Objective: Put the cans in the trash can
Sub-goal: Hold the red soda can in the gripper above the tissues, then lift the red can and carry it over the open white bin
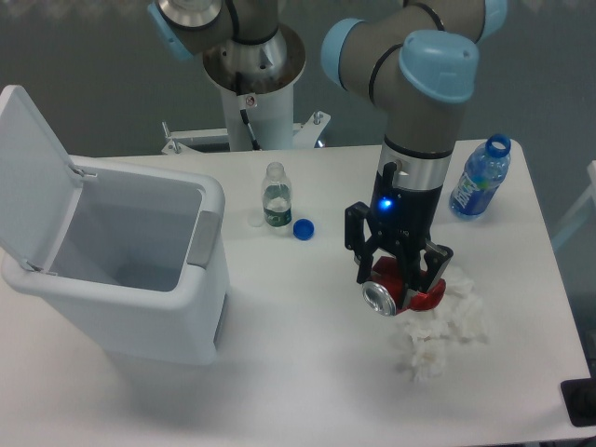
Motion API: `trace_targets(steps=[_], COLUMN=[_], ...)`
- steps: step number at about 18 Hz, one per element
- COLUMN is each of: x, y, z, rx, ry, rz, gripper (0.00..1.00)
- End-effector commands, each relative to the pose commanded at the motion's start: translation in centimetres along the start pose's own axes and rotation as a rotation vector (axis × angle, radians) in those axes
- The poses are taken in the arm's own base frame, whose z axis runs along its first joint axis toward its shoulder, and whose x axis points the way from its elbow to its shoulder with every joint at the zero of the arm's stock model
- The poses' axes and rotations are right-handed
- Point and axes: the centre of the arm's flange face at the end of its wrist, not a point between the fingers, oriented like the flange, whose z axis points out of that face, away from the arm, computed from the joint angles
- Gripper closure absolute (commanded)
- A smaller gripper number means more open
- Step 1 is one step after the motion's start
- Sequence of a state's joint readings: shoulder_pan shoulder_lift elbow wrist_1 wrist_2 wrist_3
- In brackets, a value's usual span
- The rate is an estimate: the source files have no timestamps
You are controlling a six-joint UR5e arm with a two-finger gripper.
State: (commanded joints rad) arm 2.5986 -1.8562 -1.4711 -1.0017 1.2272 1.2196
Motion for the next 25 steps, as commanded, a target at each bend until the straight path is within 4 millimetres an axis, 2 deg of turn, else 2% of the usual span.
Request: trace_targets(steps=[2,4,6,10,14,17,23,25], x=[0.1,0.2,0.1,0.7,2.4,4.5,7.0,8.9], y=[-0.3,-0.9,-1.7,-2.7,-4.7,-7.2,-9.6,-10.4], z=[-0.2,-0.6,-2.0,-2.5,-5.7,-5.7,-9.8,-10.9], rx=[0.005,0.035,0.061,0.094,0.149,0.163,0.248,0.260], ry=[-0.002,-0.001,-0.015,-0.003,-0.011,0.014,0.019,0.022], rz=[-0.023,-0.124,-0.170,-0.249,-0.309,-0.338,-0.412,-0.389], gripper=[0.34,0.34,0.34,0.34,0.34,0.34,0.34,0.34])
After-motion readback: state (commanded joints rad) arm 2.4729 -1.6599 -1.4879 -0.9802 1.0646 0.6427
